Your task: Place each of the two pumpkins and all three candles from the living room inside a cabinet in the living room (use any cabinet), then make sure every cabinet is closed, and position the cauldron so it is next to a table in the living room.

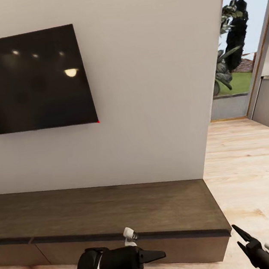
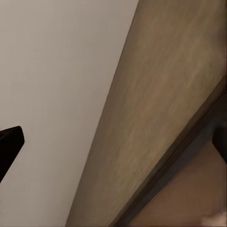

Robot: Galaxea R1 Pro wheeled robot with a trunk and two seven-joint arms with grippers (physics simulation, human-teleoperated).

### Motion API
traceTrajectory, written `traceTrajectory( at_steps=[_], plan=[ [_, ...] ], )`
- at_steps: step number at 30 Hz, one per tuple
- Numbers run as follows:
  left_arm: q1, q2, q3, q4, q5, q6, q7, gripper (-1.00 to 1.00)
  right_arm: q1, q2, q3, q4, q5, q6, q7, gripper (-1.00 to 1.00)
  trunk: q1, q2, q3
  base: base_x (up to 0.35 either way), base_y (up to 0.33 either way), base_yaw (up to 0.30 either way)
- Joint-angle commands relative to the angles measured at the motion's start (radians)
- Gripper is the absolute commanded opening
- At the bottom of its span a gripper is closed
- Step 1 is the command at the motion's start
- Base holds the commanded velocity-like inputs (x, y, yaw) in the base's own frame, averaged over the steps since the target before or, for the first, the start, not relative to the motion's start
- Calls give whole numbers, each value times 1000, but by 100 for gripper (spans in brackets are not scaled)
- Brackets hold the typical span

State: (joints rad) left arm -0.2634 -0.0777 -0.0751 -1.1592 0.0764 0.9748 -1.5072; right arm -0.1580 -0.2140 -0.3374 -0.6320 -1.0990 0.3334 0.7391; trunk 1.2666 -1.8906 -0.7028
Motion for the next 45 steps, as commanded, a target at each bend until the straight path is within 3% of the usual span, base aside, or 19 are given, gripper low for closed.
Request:
traceTrajectory(
  at_steps=[1,6,9,14,20,45],
  plan=[
    [0,0,-1,0,3,11,-2,100,-8,0,0,7,-6,10,2,100,0,0,-1,0,0,0],
    [0,1,-2,0,5,10,-2,100,-19,-1,17,10,0,21,7,100,0,0,-1,0,0,0],
    [0,1,-1,0,5,10,-2,100,-20,-1,20,8,2,20,46,100,0,0,-1,0,0,0],
    [0,1,0,0,5,10,-2,100,-20,-1,30,7,5,13,102,100,19,-35,-17,0,0,0],
    [0,1,-1,0,5,10,-2,100,-20,-2,50,11,5,12,103,100,42,-77,-35,0,0,0],
    [0,1,4,3,9,11,-7,100,-24,8,51,15,3,0,100,100,138,-252,-114,0,0,0]
  ],
)
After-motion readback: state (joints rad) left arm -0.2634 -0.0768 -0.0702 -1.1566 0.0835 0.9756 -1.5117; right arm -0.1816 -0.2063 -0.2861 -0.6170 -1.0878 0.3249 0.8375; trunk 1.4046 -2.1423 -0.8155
